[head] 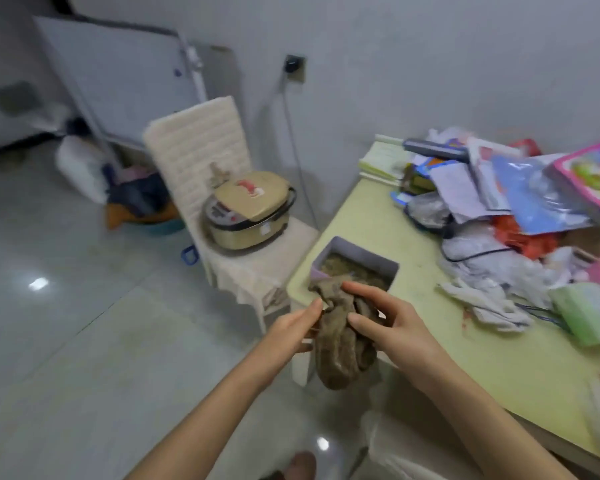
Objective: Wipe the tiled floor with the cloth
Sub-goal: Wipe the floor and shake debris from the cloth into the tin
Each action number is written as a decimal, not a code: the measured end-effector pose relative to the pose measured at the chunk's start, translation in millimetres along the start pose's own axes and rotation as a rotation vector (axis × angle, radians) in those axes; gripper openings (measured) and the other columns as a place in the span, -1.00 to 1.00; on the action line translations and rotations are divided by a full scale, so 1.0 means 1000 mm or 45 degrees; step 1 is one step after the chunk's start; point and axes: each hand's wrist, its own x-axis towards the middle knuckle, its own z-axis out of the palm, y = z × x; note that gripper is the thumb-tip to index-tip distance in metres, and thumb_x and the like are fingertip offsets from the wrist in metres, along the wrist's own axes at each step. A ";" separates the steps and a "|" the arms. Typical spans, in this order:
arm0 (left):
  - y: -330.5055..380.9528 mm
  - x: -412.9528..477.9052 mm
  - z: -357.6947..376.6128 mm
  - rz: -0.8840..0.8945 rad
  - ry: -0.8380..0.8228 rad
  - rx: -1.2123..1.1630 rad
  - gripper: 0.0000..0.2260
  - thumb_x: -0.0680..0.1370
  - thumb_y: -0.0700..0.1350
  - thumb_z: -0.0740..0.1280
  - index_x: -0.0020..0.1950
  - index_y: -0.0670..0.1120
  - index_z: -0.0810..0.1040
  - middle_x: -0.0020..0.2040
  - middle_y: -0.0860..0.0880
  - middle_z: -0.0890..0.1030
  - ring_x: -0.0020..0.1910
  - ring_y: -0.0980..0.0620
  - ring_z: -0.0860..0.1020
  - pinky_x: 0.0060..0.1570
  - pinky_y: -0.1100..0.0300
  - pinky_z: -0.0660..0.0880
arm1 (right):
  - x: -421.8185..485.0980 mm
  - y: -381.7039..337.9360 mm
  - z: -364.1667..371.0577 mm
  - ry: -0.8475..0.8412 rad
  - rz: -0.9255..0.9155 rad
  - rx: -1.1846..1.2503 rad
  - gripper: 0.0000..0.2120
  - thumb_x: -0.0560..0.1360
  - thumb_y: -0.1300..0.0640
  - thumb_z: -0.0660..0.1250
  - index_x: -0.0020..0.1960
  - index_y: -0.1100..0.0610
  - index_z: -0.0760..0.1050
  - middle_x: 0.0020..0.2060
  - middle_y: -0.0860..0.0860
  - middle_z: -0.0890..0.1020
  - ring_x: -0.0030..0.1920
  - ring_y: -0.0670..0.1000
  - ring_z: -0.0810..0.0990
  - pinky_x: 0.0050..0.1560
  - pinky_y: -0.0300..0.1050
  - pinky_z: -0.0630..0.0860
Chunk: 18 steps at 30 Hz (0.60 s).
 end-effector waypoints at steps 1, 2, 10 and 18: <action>-0.006 -0.018 -0.003 -0.011 0.001 -0.089 -0.65 0.57 0.18 0.20 0.08 0.00 0.65 0.02 0.00 0.70 0.04 0.06 0.64 0.02 0.21 0.53 | -0.007 -0.002 0.011 -0.070 -0.036 -0.013 -0.58 0.48 0.30 0.41 0.22 -0.10 0.54 0.18 -0.11 0.62 0.17 -0.14 0.59 0.19 -0.15 0.53; -0.012 -0.036 -0.007 -0.005 0.015 -0.164 -0.63 0.54 0.17 0.24 0.10 -0.06 0.65 0.03 -0.02 0.70 0.03 0.05 0.64 -0.01 0.24 0.54 | -0.014 -0.004 0.022 -0.135 -0.077 -0.046 -0.55 0.48 0.30 0.41 0.25 -0.14 0.51 0.19 -0.13 0.60 0.17 -0.16 0.57 0.19 -0.18 0.53; -0.056 -0.191 -0.069 0.215 0.719 -0.384 -0.85 0.58 -0.12 0.32 0.03 -0.16 0.63 -0.12 -0.02 0.69 -0.09 0.07 0.65 -0.08 0.24 0.57 | -0.075 -0.014 0.132 -0.421 -0.205 -0.284 -0.44 0.51 0.34 0.36 0.39 -0.11 0.38 0.12 -0.25 0.50 0.11 -0.21 0.58 0.09 -0.21 0.57; -0.124 -0.378 -0.134 0.153 1.466 -0.226 -0.83 0.61 -0.01 0.27 -0.03 -0.01 0.63 -0.12 -0.05 0.67 -0.13 0.08 0.62 -0.10 0.13 0.58 | -0.158 -0.035 0.281 -0.879 -0.171 -0.300 -0.73 0.54 0.40 0.26 0.00 0.06 0.58 -0.21 0.07 0.67 -0.37 0.04 0.67 -0.30 -0.09 0.64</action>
